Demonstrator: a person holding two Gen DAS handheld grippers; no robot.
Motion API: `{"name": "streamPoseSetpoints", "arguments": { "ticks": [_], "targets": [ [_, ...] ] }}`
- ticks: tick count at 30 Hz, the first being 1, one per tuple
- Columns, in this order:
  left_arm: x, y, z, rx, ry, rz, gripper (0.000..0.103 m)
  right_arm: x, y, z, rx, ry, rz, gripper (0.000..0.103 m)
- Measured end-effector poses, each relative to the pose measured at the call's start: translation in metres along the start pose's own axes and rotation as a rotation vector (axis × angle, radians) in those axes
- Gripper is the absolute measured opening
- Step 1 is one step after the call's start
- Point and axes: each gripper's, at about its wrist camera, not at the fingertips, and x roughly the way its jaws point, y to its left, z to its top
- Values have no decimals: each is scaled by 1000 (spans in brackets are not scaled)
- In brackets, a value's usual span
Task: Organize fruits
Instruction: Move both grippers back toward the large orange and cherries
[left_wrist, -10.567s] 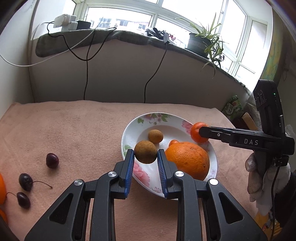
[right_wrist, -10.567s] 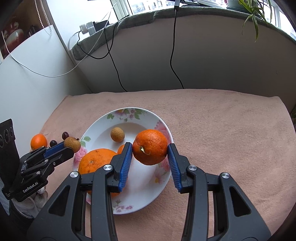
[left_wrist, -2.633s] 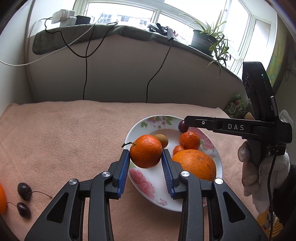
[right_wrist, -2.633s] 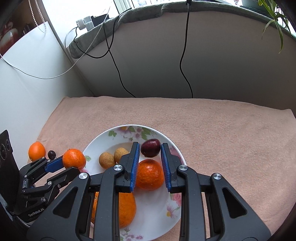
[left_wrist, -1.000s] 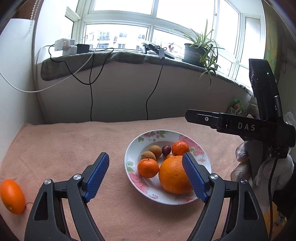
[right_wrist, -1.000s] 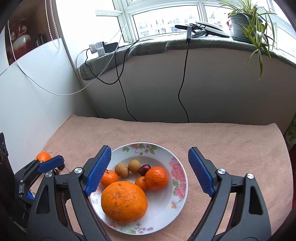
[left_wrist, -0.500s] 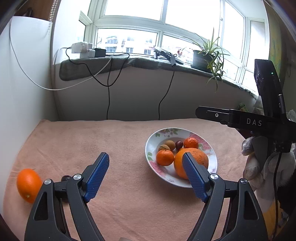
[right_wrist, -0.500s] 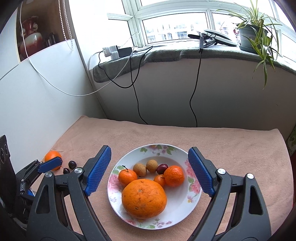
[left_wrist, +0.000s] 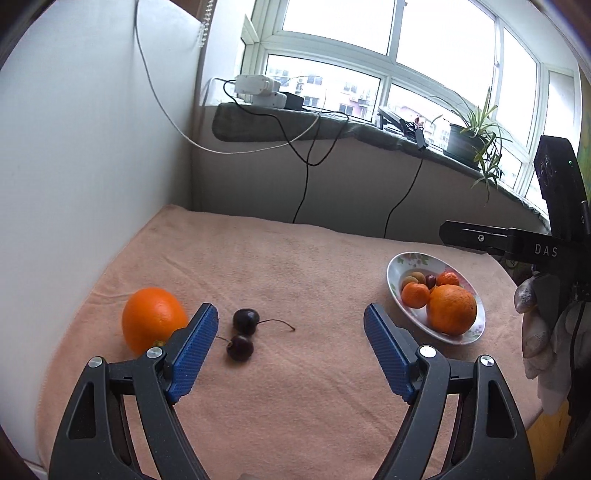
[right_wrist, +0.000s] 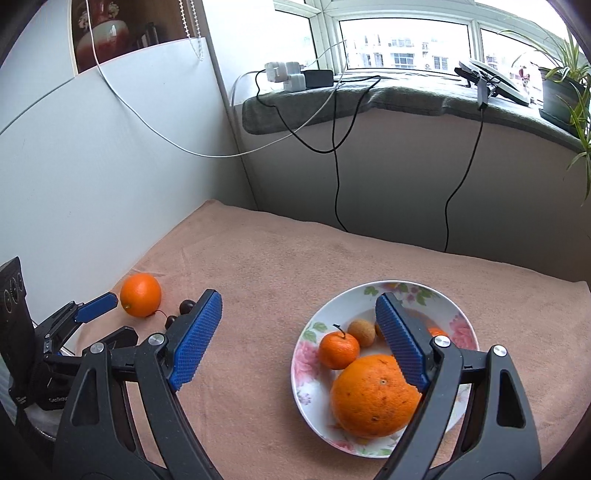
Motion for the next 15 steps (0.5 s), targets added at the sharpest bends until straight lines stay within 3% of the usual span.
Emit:
{"name": "streamPoseSetpoints", "arguments": {
  "ticks": [15],
  "targets": [
    [-9, 74, -25, -112, 36, 111, 81, 62, 65, 7, -31, 109, 163, 88]
  ]
}}
